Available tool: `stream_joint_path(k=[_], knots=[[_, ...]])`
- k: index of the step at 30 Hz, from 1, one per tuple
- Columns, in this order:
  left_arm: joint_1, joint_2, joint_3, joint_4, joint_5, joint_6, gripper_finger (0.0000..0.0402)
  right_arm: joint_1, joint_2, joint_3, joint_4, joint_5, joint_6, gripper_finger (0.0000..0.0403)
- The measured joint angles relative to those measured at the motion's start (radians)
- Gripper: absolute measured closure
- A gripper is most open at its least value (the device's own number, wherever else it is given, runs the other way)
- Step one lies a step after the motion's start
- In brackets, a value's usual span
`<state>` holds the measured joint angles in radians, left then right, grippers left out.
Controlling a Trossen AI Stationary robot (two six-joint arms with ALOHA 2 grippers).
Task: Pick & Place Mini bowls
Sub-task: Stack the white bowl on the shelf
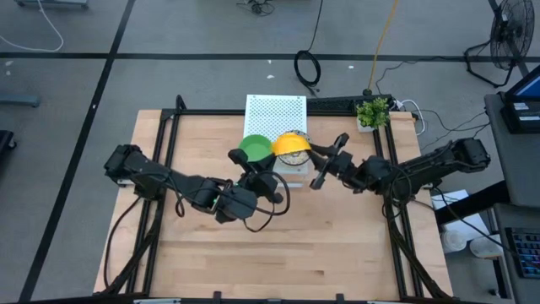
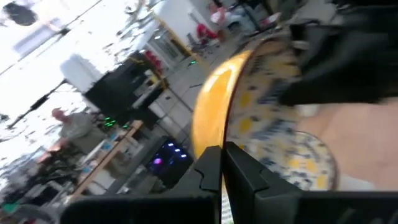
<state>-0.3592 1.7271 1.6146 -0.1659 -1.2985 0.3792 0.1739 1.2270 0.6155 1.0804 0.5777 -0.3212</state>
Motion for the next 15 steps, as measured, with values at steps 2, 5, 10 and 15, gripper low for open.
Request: stream_joint_path(k=[2, 5, 10, 15], knots=[[0.001, 0.0, 0.0, -0.005, 0.041, -0.012, 0.0393, -0.001, -0.001, 0.0, 0.004, 0.023, -0.03, 0.0389], [0.0, 0.0, 0.0, -0.012, 0.114, -0.035, 0.0381, 0.001, -0.002, 0.0, 0.007, 0.052, -0.07, 0.0395], [-0.011, 0.0, -0.001, -0.014, 0.201, -0.056, 0.0383, 0.001, -0.002, 0.0, 0.001, 0.043, -0.084, 0.0401], [-0.022, 0.0, -0.001, -0.013, 0.226, -0.076, 0.0391, 0.002, -0.002, 0.0, -0.005, 0.029, -0.086, 0.0402]])
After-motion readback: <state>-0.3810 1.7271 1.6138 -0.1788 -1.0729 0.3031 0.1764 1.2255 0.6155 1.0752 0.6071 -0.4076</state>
